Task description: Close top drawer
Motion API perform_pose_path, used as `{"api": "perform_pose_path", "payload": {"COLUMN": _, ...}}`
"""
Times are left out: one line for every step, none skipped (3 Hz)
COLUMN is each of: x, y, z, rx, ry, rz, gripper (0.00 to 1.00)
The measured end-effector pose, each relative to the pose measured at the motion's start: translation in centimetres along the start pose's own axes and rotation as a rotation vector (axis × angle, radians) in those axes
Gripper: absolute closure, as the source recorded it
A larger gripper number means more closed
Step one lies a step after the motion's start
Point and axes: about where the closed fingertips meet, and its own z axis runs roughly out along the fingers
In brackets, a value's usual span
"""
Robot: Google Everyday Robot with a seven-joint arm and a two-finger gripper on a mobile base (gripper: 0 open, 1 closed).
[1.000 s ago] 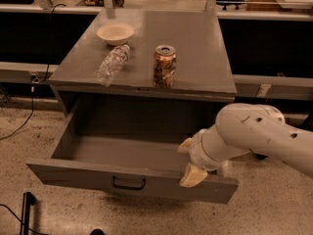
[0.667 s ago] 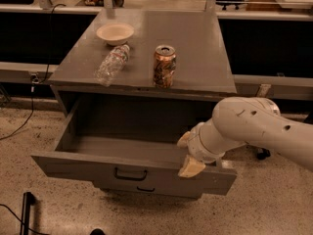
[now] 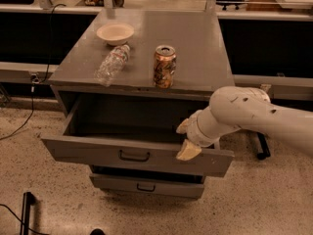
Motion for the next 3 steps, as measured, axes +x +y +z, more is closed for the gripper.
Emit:
{"api": "perform_pose_path", "payload": {"x": -0.1, "y": -1.0, "z": -0.5, "rx": 0.024, "ry": -0.006, "rz": -0.005, "gripper": 0.46}}
{"api": "perform_pose_path", "payload": {"x": -0.9, "y": -0.7, "z": -2.2, "rx": 0.039, "ry": -0.043, "rz": -0.015, "gripper": 0.45}}
{"api": "perform_pose_path", "payload": {"x": -2.3, "y": 1.3, "z": -4.7, "rx": 0.032, "ry": -0.118, "rz": -0.027, "gripper": 0.43}}
